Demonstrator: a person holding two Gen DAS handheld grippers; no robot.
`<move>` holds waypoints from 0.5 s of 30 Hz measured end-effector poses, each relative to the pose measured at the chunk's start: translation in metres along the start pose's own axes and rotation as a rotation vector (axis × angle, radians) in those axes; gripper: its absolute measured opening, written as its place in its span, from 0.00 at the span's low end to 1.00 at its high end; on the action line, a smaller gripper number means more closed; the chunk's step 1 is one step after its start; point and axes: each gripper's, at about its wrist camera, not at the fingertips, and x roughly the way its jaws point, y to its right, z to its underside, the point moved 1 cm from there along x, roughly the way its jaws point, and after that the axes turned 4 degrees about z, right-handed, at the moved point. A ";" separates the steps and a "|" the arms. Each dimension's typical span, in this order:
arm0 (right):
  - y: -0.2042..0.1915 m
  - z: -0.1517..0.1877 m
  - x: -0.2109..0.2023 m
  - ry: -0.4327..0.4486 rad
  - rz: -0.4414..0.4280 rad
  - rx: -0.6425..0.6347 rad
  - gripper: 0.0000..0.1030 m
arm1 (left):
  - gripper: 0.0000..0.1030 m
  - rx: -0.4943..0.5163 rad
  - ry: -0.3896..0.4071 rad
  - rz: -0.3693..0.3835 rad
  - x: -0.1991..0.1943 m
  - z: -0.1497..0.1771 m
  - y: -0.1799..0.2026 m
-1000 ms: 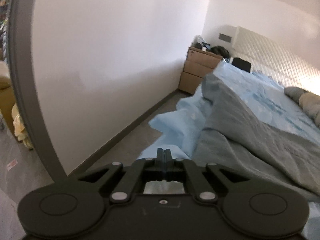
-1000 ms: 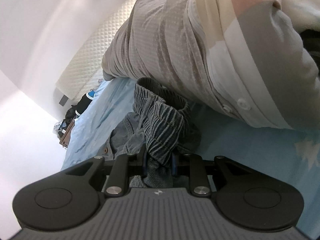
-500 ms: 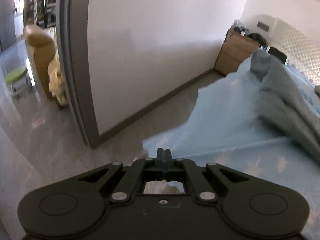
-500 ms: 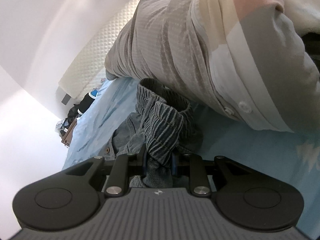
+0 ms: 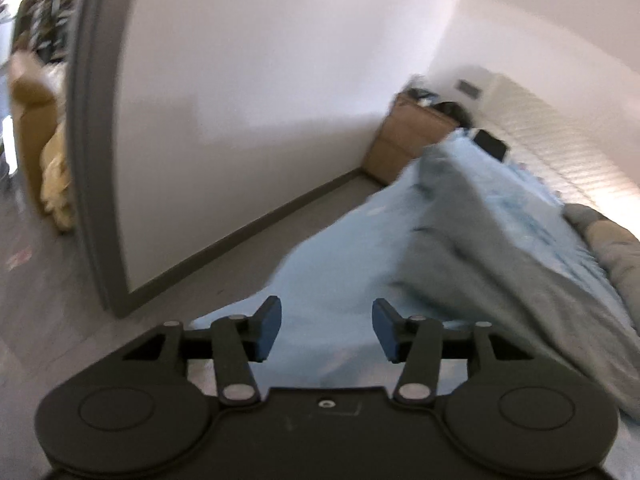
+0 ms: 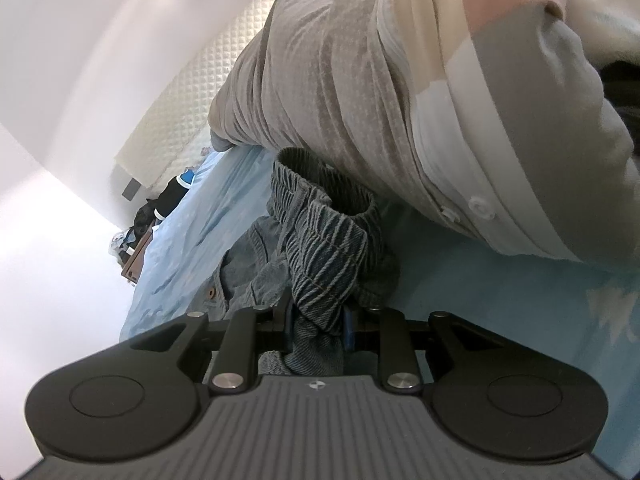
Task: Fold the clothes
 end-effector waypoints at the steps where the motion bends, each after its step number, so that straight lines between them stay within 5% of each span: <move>1: -0.001 0.000 -0.001 -0.004 0.001 -0.005 0.26 | 0.48 0.012 0.002 0.025 0.000 -0.003 0.011; 9: 0.002 -0.001 -0.020 -0.047 -0.002 -0.002 0.44 | 0.51 -0.105 -0.095 0.268 0.050 -0.014 0.095; 15: 0.011 -0.004 -0.025 -0.078 0.010 0.010 0.50 | 0.51 -0.248 -0.191 0.288 0.101 -0.011 0.123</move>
